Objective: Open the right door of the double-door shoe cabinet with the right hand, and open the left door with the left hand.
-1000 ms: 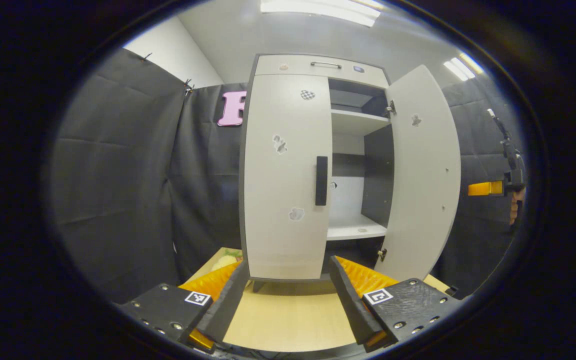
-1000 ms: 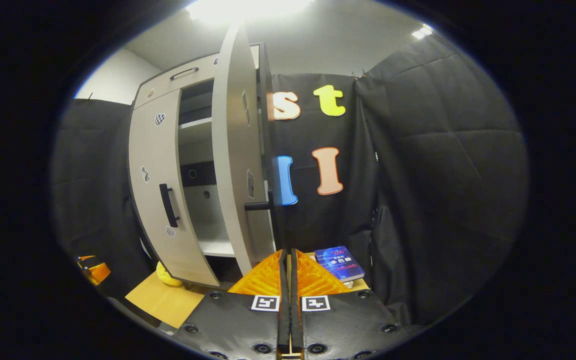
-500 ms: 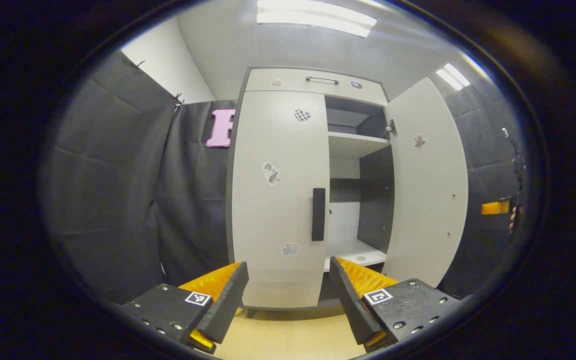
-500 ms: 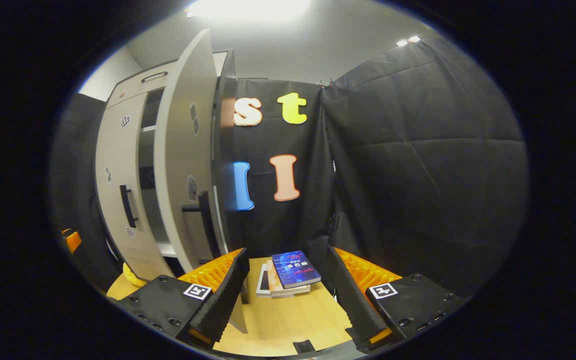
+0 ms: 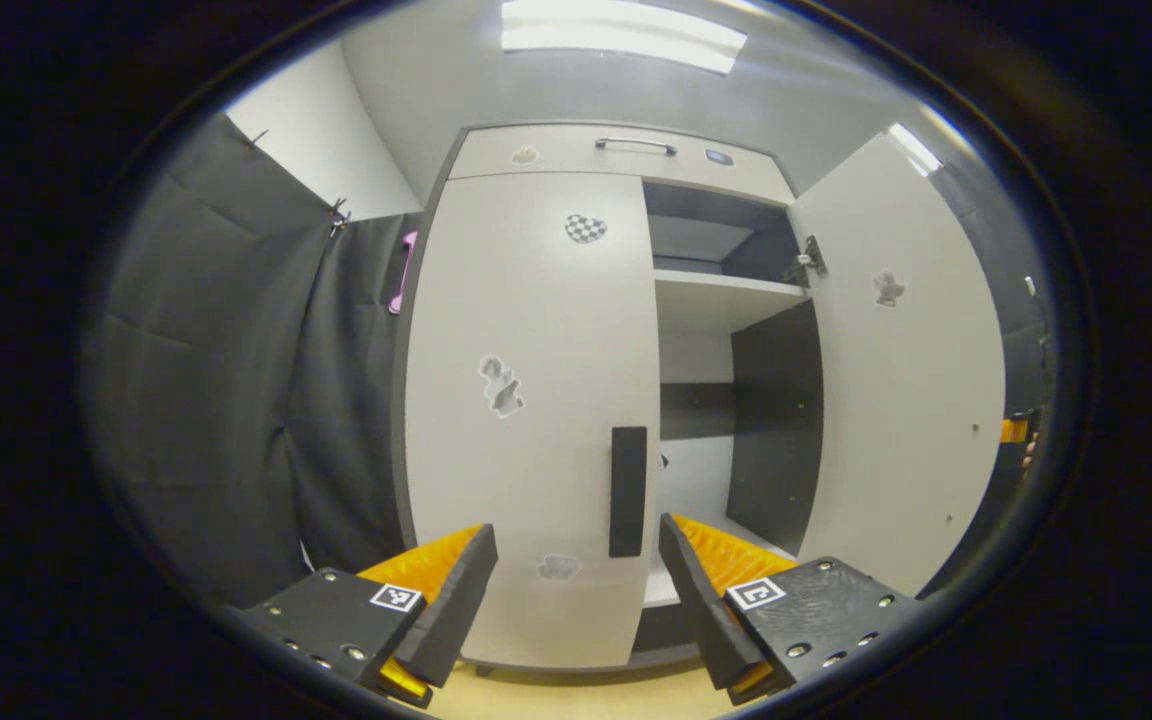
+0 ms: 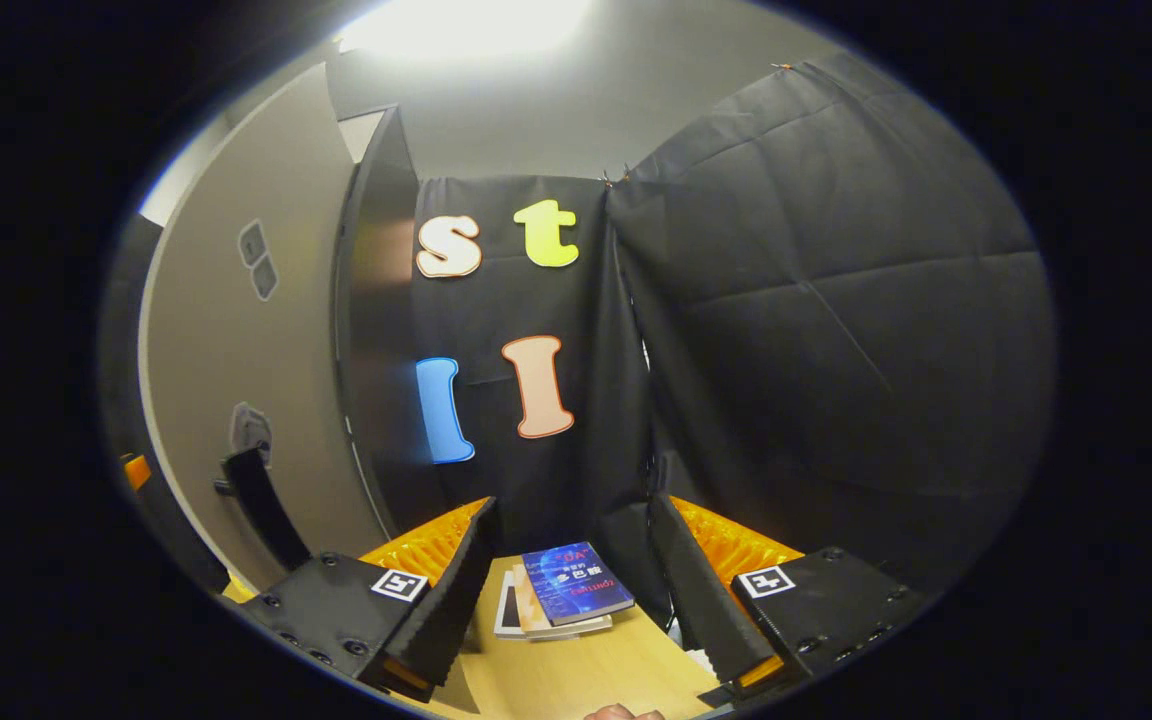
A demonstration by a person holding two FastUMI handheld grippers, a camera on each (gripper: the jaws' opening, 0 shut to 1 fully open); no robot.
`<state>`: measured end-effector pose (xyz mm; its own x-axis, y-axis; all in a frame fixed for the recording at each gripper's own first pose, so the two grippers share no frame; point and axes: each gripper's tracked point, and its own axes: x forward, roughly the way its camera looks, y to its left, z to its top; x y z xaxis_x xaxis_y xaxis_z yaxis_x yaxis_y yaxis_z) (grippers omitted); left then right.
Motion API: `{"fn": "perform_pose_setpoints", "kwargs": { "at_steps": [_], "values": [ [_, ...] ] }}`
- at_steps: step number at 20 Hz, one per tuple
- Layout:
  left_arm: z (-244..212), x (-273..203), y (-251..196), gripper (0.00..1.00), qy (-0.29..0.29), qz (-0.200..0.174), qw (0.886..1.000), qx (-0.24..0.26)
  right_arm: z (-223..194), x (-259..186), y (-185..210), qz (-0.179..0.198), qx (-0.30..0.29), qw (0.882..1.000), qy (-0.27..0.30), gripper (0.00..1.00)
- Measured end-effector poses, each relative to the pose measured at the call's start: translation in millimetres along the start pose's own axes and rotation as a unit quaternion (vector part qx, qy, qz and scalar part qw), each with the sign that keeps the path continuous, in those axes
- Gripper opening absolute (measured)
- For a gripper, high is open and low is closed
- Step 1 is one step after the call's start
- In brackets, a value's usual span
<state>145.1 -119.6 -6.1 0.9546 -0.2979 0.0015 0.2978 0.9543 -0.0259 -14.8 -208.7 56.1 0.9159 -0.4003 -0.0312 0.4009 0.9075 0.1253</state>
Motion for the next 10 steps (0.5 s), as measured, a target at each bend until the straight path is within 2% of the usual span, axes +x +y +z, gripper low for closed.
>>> {"fn": "perform_pose_setpoints", "kwargs": {
  "at_steps": [1, 2, 4, 5, 7, 8, 9, 10],
  "values": [
    [0.1, 11.4, -2.8, 0.94, 0.0, 0.001, 1.0, -0.002, 1.3, 7.2, -1.7, 0.0, -0.002, 1.0, -0.004, 0.96],
    [-0.8, 22.7, -5.5, 0.94, 0.002, 0.003, 1.0, -0.003, 1.7, 13.6, -1.9, 0.002, -0.002, 1.0, -0.007, 0.92],
    [-4.4, 43.2, -10.1, 0.94, 0.006, 0.006, 1.0, -0.002, 1.8, 24.2, -5.5, 0.004, -0.002, 1.0, -0.013, 0.92],
    [-5.9, 53.2, -13.6, 0.94, 0.009, 0.006, 1.0, -0.001, 1.5, 29.2, -8.2, 0.003, -0.005, 1.0, -0.016, 0.97],
    [-11.6, 69.3, -20.9, 0.94, 0.015, 0.006, 1.0, 0.001, -0.1, 39.7, -16.8, -0.001, -0.016, 1.0, -0.019, 0.97],
    [-15.1, 77.7, -24.5, 0.94, 0.018, 0.006, 1.0, 0.002, -1.4, 45.1, -22.0, -0.004, -0.02, 1.0, -0.019, 0.92],
    [-17.6, 85.2, -28.0, 0.94, 0.021, 0.005, 1.0, 0.003, -1.5, 51.4, -26.9, -0.008, -0.022, 1.0, -0.019, 0.97],
    [-20.4, 91.5, -30.6, 0.94, 0.024, 0.005, 1.0, 0.005, -2.0, 57.9, -31.3, -0.01, -0.023, 1.0, -0.019, 0.97]
  ]
}}
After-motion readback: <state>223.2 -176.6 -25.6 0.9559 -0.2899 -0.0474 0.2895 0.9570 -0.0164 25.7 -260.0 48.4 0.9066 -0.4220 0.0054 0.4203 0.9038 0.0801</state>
